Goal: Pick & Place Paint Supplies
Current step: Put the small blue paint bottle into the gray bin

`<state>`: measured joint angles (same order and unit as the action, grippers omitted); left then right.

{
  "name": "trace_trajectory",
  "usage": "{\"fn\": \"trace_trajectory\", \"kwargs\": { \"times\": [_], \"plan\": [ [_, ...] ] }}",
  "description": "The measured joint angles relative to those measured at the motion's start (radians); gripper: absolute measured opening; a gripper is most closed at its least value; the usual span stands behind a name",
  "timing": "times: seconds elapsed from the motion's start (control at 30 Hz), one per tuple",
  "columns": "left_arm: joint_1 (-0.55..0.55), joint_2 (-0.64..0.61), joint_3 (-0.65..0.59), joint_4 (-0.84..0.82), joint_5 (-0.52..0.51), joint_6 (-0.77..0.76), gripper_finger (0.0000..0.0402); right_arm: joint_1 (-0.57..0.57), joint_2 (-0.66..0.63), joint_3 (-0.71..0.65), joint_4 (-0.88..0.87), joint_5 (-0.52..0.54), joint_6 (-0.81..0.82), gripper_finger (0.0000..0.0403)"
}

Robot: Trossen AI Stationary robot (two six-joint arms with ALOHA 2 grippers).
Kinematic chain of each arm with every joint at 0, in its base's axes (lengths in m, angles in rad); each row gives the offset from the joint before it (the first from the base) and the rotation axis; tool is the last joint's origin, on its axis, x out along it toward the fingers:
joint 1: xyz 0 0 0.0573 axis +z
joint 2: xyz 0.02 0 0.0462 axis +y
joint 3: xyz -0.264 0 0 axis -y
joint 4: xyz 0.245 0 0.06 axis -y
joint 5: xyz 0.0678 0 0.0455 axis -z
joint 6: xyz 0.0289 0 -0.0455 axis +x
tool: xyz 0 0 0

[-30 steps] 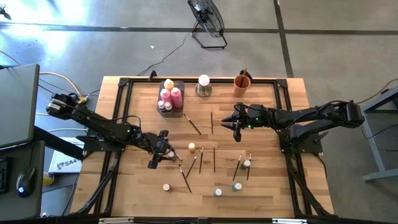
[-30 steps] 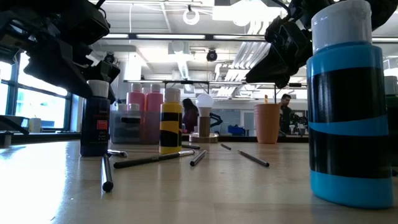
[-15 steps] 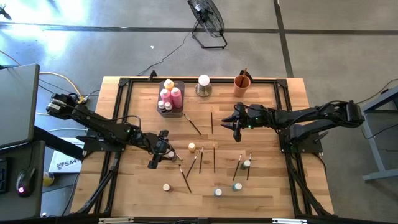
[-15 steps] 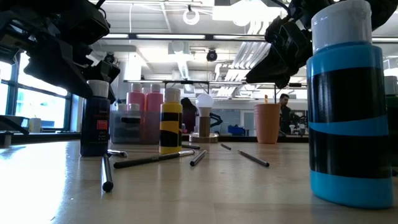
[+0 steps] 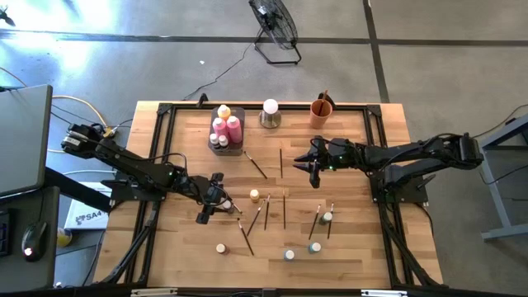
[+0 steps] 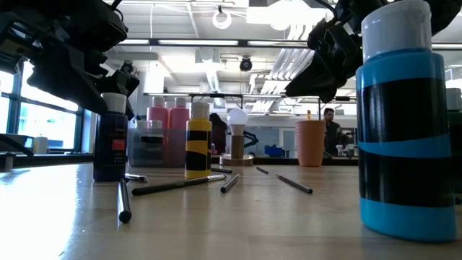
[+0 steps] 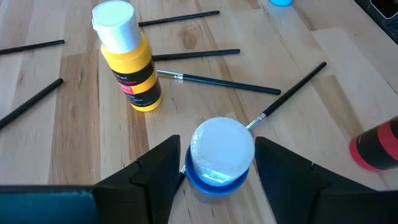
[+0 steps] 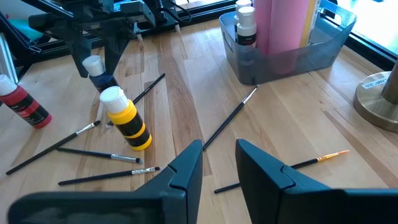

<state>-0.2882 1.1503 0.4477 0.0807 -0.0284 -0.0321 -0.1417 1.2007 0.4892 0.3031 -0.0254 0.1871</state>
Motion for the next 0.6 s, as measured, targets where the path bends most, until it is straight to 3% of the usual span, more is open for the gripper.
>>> {"fn": "trace_trajectory", "kwargs": {
  "times": [0.6],
  "plan": [
    [0.0,0.0,0.0,0.043,0.023,-0.003,0.0203,0.0,0.0,0.0,0.0,0.0,0.0,0.0091]
  ]
}}
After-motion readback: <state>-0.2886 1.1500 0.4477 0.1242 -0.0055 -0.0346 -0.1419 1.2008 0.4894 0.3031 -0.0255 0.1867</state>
